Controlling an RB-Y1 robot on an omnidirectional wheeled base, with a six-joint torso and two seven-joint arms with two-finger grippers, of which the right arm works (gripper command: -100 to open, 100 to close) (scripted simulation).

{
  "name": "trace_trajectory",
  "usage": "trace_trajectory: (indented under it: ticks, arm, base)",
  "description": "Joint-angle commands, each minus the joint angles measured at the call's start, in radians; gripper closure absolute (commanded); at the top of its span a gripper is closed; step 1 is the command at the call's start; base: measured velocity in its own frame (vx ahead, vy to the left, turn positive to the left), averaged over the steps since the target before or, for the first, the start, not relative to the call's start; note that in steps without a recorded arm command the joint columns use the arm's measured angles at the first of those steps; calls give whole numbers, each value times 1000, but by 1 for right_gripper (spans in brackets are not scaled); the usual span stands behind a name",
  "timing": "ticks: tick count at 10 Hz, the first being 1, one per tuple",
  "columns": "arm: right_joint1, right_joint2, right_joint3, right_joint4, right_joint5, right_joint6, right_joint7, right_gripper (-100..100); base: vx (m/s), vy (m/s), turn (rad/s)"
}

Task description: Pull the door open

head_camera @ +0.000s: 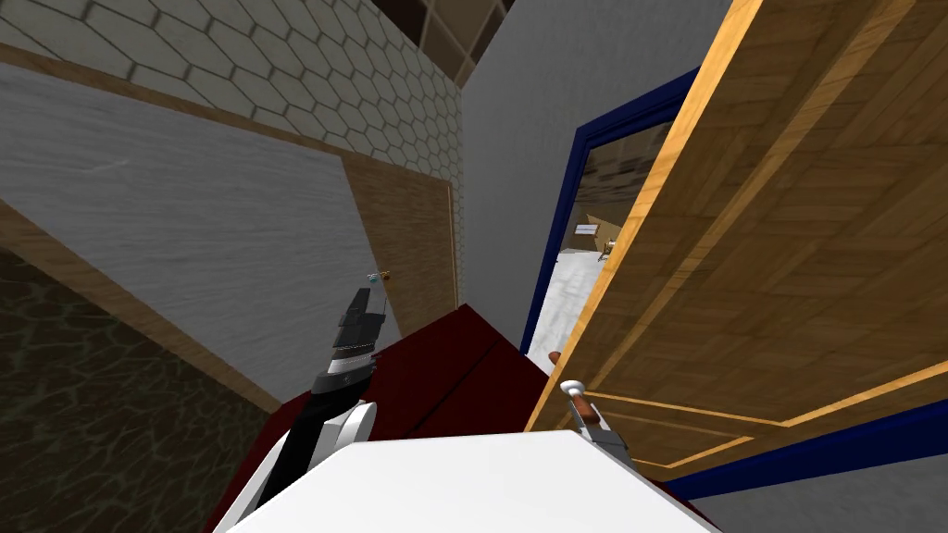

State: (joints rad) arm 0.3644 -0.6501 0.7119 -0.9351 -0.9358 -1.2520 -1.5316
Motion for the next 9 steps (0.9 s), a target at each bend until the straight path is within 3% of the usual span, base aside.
trace_trajectory:
  ticks: [1,9]
  arm:
    - [0,-9,11,7,6,-14,-11,100]
    - [-16,-24,52,52,24,-50,-55,100]
  base:
    - [-191,-21,103]
    - [-178,-23,102]
